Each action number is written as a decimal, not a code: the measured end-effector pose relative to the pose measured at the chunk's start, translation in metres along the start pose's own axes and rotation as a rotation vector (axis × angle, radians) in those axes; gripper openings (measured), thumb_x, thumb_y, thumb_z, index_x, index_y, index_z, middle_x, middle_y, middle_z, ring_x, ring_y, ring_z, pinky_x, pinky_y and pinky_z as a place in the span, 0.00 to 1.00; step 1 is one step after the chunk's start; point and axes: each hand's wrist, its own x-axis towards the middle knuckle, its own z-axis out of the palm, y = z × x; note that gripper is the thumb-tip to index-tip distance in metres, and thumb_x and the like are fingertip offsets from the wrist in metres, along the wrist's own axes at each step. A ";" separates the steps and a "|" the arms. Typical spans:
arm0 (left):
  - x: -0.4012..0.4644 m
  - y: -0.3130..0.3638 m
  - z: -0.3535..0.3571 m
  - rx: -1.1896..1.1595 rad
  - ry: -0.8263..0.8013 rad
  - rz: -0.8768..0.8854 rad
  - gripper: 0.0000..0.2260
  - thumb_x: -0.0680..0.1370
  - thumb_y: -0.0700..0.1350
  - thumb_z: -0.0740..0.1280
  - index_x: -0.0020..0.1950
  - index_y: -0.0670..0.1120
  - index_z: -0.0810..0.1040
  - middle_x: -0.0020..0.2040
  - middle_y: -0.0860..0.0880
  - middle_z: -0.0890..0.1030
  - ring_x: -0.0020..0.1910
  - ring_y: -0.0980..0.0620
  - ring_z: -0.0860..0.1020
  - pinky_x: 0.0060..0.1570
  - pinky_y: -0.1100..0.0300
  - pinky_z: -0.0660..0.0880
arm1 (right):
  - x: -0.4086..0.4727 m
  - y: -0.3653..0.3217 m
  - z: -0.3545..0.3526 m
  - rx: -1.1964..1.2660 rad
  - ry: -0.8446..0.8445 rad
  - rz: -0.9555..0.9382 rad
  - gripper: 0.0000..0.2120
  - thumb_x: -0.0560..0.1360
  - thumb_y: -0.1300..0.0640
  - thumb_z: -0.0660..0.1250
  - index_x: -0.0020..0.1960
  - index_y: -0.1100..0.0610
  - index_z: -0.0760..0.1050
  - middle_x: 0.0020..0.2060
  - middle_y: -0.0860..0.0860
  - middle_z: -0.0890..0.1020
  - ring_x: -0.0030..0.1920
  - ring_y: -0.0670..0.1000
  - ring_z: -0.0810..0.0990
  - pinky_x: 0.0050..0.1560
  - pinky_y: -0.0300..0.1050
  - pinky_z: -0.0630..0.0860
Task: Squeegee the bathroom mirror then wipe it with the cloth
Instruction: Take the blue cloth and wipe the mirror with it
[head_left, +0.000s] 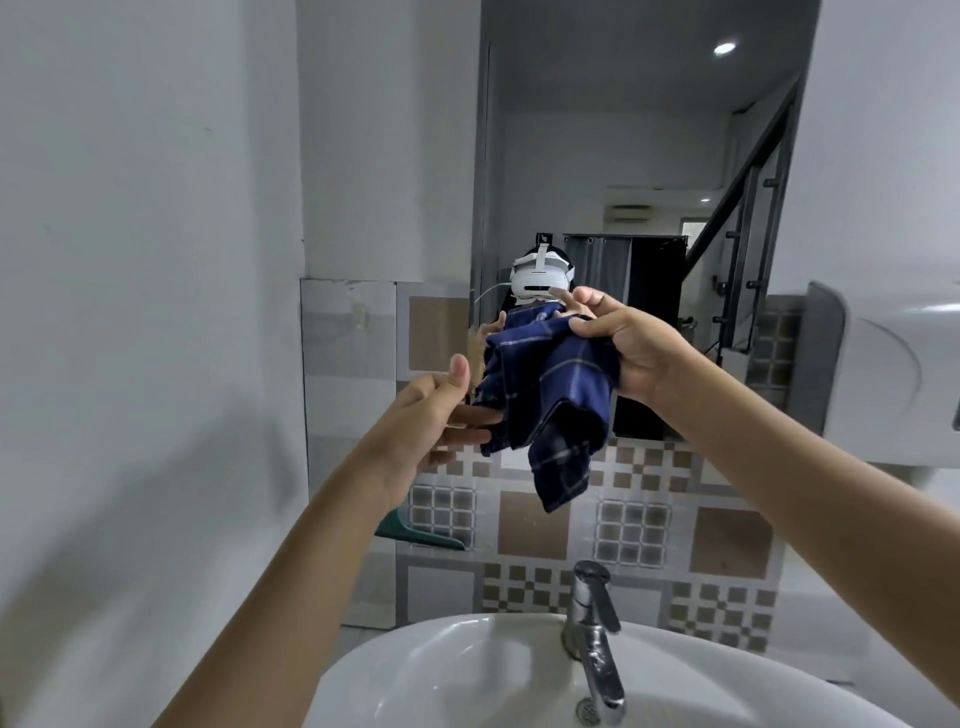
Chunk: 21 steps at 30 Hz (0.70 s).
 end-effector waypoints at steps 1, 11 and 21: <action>-0.001 0.002 0.007 -0.020 -0.029 -0.005 0.30 0.69 0.68 0.57 0.60 0.48 0.71 0.48 0.47 0.85 0.50 0.48 0.82 0.52 0.49 0.69 | -0.006 0.000 -0.004 0.029 -0.010 0.004 0.18 0.76 0.75 0.55 0.44 0.53 0.72 0.38 0.52 0.85 0.35 0.50 0.84 0.35 0.43 0.81; -0.015 0.006 0.081 -0.302 -0.282 0.064 0.29 0.71 0.66 0.54 0.70 0.59 0.58 0.60 0.38 0.79 0.52 0.44 0.81 0.47 0.52 0.78 | -0.045 0.001 -0.061 0.149 0.021 -0.047 0.18 0.74 0.76 0.56 0.46 0.54 0.74 0.57 0.55 0.71 0.47 0.53 0.78 0.41 0.42 0.81; 0.004 0.032 0.104 0.038 0.027 0.355 0.16 0.74 0.35 0.68 0.58 0.50 0.78 0.47 0.41 0.83 0.44 0.47 0.83 0.47 0.53 0.79 | -0.086 -0.009 -0.091 -0.510 -0.062 -0.262 0.15 0.60 0.63 0.76 0.45 0.54 0.79 0.58 0.64 0.77 0.51 0.63 0.81 0.51 0.57 0.82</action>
